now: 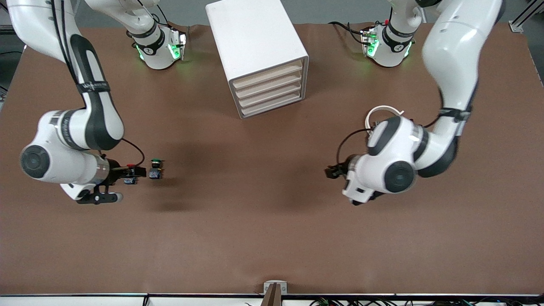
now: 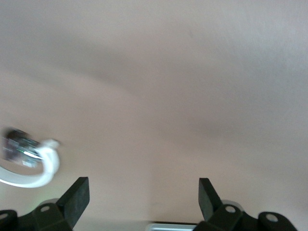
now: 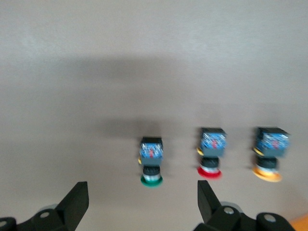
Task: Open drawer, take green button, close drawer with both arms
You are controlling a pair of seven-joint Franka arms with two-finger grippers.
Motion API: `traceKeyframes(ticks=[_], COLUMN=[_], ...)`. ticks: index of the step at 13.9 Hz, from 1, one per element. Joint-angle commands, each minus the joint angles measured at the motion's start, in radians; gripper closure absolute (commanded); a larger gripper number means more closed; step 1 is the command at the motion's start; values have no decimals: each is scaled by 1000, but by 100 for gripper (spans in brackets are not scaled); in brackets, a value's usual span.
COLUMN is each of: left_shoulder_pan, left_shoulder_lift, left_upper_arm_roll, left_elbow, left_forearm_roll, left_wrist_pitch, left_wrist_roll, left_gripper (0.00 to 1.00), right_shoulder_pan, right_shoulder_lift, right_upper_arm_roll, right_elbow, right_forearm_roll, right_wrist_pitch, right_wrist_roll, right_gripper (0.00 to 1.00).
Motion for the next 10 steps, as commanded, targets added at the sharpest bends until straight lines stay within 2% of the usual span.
traceKeyframes(ticks=[1,4,6,8,10], left_shoulder_pan=[101,227,247,147,65], left_shoulder_lift=[-84,-166,-254,-350,-453], left_upper_arm_roll=[-4,-7,22,190,322], left_elbow=[-45,-68,-120,-183,-274], left_forearm_roll=[19,17,8,-6,-32], left_wrist_pitch=[-59,-134,-143,-149,-142], left_wrist_roll=[184,407,557,660,728], left_gripper=[0,0,0,0,0], right_shoulder_pan=[-11,-11,-11,-10,-8], right_shoulder_lift=[-74,-152,-180,-194,-194], right_upper_arm_roll=[-15,-44,-59,-66,-63], right_elbow=[58,110,158,217,287], right_forearm_roll=[-30,-30,-31,-33,-91], right_wrist_pitch=[-144,-267,-348,-405,-466], right_wrist_roll=[4,2,2,2,2], right_gripper=[0,0,0,0,0])
